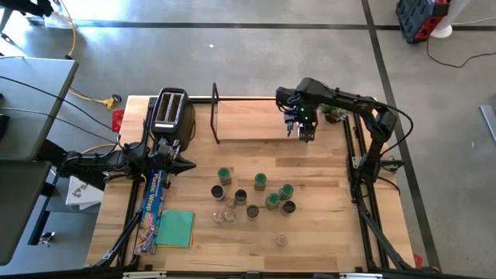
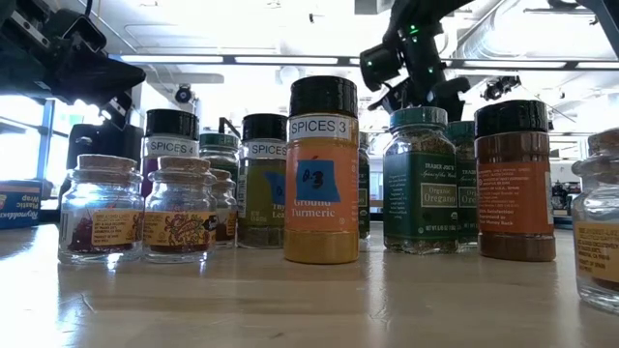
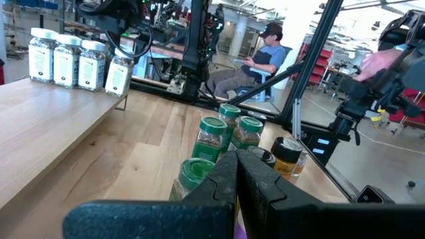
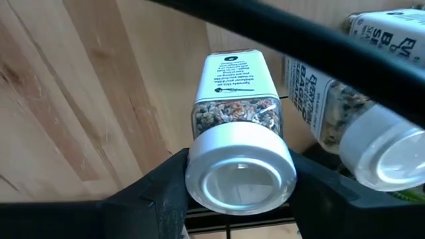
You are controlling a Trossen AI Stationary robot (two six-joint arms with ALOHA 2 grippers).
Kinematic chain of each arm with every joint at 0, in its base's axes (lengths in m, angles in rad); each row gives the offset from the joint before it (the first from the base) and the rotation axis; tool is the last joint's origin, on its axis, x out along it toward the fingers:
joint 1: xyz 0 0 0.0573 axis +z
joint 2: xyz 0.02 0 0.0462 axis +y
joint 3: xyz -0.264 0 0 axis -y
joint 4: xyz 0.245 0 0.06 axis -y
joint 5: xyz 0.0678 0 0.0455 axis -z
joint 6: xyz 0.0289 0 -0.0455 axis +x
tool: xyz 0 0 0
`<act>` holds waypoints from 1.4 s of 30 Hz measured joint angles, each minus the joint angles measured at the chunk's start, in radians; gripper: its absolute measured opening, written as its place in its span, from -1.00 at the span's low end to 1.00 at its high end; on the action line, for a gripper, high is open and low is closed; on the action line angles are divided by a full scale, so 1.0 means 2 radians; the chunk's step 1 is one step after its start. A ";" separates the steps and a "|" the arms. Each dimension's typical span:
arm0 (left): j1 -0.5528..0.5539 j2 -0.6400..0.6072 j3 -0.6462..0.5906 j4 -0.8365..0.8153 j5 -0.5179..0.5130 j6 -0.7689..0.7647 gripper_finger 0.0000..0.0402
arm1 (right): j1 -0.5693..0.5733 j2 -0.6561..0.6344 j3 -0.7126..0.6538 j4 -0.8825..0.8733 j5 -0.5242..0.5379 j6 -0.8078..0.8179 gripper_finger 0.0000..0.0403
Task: Shelf spices
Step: Put the white seasoning bottle on the shelf and align it with the other white seasoning bottles
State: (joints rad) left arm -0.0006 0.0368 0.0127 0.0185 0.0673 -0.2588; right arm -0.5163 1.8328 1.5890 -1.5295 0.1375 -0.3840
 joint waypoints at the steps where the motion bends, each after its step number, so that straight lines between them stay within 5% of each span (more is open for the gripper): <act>1: 0.000 0.000 0.000 0.000 0.000 0.000 -1.00 | 0.000 0.000 0.000 0.001 0.002 0.001 0.07; 18: 0.000 0.000 0.000 0.000 0.000 0.000 -1.00 | 0.000 0.000 0.000 0.006 0.053 0.014 0.15; 42: 0.000 0.000 0.000 0.000 0.000 0.000 -1.00 | 0.001 -0.031 0.000 -0.003 0.051 0.094 0.15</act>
State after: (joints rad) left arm -0.0006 0.0368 0.0128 0.0185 0.0673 -0.2588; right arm -0.5142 1.7710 1.5887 -1.5361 0.2388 -0.1956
